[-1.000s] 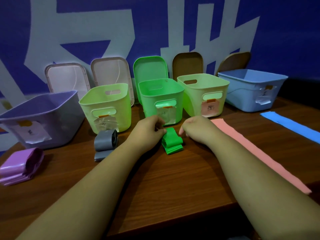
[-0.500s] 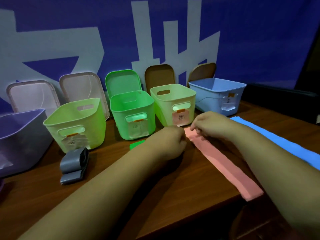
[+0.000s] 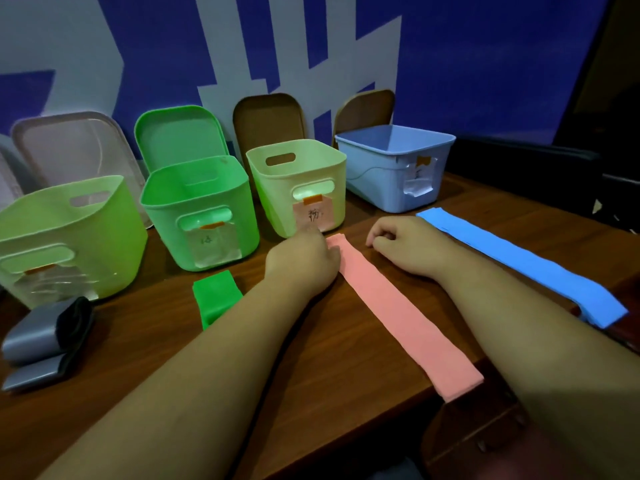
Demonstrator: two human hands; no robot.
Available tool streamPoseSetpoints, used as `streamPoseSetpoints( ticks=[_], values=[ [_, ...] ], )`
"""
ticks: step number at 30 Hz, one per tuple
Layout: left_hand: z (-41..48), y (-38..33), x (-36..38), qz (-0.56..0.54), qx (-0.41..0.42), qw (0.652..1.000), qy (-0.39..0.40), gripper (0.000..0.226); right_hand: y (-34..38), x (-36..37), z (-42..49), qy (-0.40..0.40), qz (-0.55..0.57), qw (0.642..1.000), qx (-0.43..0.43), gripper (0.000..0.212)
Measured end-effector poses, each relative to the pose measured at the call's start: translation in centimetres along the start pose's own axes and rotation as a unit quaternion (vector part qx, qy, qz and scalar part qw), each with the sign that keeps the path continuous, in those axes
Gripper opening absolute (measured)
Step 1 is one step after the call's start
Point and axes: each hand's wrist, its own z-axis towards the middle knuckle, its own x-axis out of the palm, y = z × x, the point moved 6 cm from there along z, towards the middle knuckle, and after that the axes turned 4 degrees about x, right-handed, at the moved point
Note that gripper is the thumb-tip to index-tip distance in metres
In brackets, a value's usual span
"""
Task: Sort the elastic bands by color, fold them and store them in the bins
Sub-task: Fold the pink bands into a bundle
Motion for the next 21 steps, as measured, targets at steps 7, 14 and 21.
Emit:
streamPoseSetpoints(
  ticks=[7,14,21],
  values=[
    [-1.1,-1.4,-1.4,-0.114,0.092,0.984,-0.098,0.017,0.5,0.0,-0.2,-0.005,0.033,0.998,-0.061,0.043],
    [-2.4,-2.2,-3.0,-0.227,0.134,0.958,-0.111,0.015,1.7,0.2,-0.7,-0.006,0.007,0.995,-0.095,0.042],
    [-2.6,-1.1,-1.3,-0.347,0.069,0.935,0.028,0.057,1.9,-0.8,-0.9,-0.078,0.069,0.989,-0.103,0.012]
  ],
)
